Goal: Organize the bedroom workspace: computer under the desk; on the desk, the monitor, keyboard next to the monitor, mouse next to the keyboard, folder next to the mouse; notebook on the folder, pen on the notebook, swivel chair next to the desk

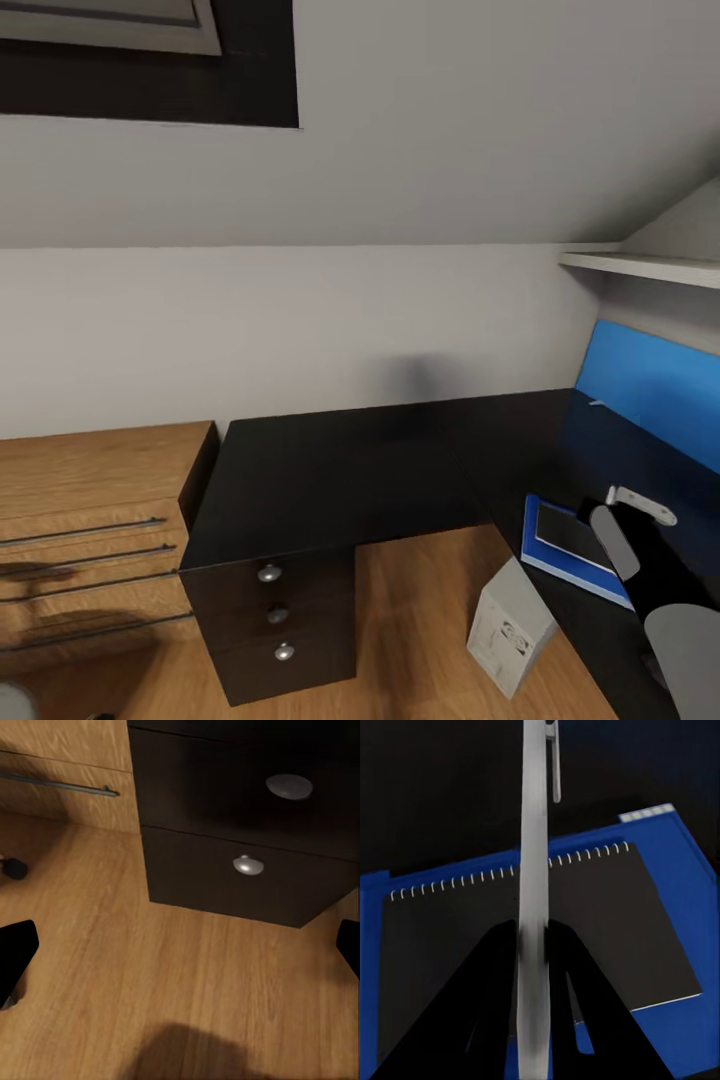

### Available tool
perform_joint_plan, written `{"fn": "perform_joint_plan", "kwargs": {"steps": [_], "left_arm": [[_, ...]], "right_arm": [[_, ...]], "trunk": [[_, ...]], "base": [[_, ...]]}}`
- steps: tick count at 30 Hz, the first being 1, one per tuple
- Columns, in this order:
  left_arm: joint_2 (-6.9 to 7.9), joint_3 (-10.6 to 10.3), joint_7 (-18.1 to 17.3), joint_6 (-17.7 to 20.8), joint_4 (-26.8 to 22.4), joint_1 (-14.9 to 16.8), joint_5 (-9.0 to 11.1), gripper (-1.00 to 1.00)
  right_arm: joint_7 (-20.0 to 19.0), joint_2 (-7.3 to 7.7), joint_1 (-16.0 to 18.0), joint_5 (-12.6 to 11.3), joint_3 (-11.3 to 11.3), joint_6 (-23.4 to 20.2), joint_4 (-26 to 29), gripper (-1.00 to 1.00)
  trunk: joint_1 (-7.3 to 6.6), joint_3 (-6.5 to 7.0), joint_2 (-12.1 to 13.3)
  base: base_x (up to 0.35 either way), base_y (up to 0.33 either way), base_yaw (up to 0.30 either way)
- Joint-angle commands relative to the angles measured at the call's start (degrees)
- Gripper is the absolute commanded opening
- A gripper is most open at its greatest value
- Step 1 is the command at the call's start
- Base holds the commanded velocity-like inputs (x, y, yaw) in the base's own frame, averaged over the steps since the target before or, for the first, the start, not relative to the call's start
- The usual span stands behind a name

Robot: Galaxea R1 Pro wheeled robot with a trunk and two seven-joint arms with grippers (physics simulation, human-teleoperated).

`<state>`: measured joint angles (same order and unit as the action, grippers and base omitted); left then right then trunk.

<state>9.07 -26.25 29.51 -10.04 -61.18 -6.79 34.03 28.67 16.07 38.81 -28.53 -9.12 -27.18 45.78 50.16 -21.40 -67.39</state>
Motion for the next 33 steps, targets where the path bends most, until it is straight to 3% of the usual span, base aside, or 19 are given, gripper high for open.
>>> {"fn": "perform_joint_plan", "kwargs": {"steps": [1,7,11,16,33], "left_arm": [[0.07,-0.22,0.25,-0.42,-0.08,0.02,0.6,1.0],[0.03,-0.32,0.36,-0.42,-0.48,0.02,0.53,1.0],[-0.01,-0.52,0.37,-0.42,-0.74,0.03,0.53,1.0],[-0.01,-0.53,0.45,-0.35,-0.76,0.02,0.52,1.0],[-0.03,-0.56,0.47,-0.26,-0.61,0.02,0.6,1.0]], "right_arm": [[-0.4,0.01,0.04,-0.55,0.04,-0.09,-0.39,-1.0],[-1.92,-0.03,0.04,-0.56,0.22,-0.07,-1.29,-1.0],[-5.88,0.0,0.04,-0.44,0.3,-0.12,-1.38,-1.0],[-10.27,0.23,0.04,-0.07,0.23,0.03,-1.57,-1.0],[-10.28,0.47,0.04,0.34,0.24,-0.37,-3.56,-1.0]], "trunk": [[0.01,-0.06,-0.04],[0.01,-0.06,-0.04],[0.01,-0.06,-0.04],[1.1,-0.95,-2.05],[4.84,-4.01,-8.87]], "base": [[0.0,0.0,-0.094],[0.0,0.0,-0.032],[0.0,0.0,-0.002],[0.0,0.0,0.0],[0.0,0.0,0.0]]}}
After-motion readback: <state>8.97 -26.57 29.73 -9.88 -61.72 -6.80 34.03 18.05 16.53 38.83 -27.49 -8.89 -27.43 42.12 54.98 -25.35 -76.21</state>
